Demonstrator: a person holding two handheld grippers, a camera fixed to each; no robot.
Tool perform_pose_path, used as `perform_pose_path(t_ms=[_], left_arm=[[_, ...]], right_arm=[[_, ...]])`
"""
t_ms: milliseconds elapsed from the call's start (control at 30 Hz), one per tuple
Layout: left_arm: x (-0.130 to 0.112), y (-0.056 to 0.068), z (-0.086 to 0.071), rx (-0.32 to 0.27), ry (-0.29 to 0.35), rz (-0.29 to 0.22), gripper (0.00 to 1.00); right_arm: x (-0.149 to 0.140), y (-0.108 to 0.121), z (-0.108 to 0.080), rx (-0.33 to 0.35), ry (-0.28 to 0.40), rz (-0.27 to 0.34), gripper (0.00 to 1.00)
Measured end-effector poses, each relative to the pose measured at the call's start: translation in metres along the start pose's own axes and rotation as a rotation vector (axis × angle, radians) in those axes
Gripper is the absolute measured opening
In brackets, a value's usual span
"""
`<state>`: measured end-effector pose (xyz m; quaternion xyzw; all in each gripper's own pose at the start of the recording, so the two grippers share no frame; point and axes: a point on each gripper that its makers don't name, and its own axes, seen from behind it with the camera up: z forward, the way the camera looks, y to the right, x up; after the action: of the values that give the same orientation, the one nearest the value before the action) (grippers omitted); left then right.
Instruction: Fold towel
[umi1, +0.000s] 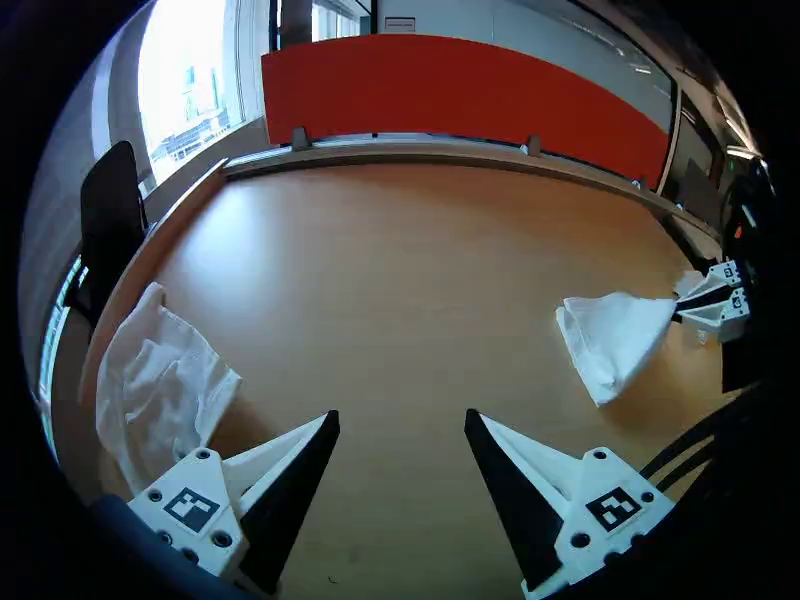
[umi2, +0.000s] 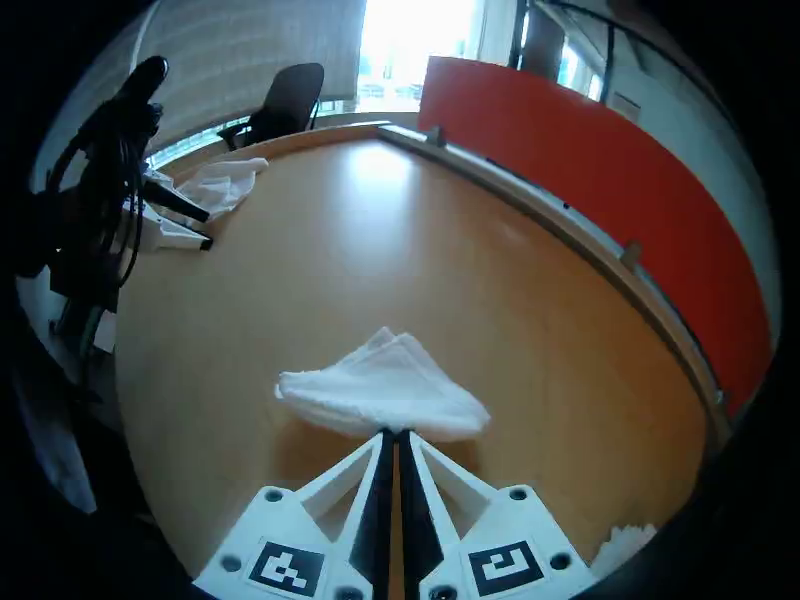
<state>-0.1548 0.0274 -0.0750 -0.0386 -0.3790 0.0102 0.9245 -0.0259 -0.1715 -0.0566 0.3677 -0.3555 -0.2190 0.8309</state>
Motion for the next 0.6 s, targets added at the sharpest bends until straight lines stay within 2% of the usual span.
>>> perform_pose_path(t_ms=[400, 600], left_arm=[[0.009, -0.003, -0.007, 0.001, 0.027, -0.006, 0.93], [0.013, -0.001, -0.009, -0.004, 0.039, -0.005, 0.93]], right_arm=[[0.068, 0.023, -0.027, -0.041, 0.101, -0.045, 0.03], [0.081, 0.037, -0.041, -0.070, 0.123, -0.041, 0.03]])
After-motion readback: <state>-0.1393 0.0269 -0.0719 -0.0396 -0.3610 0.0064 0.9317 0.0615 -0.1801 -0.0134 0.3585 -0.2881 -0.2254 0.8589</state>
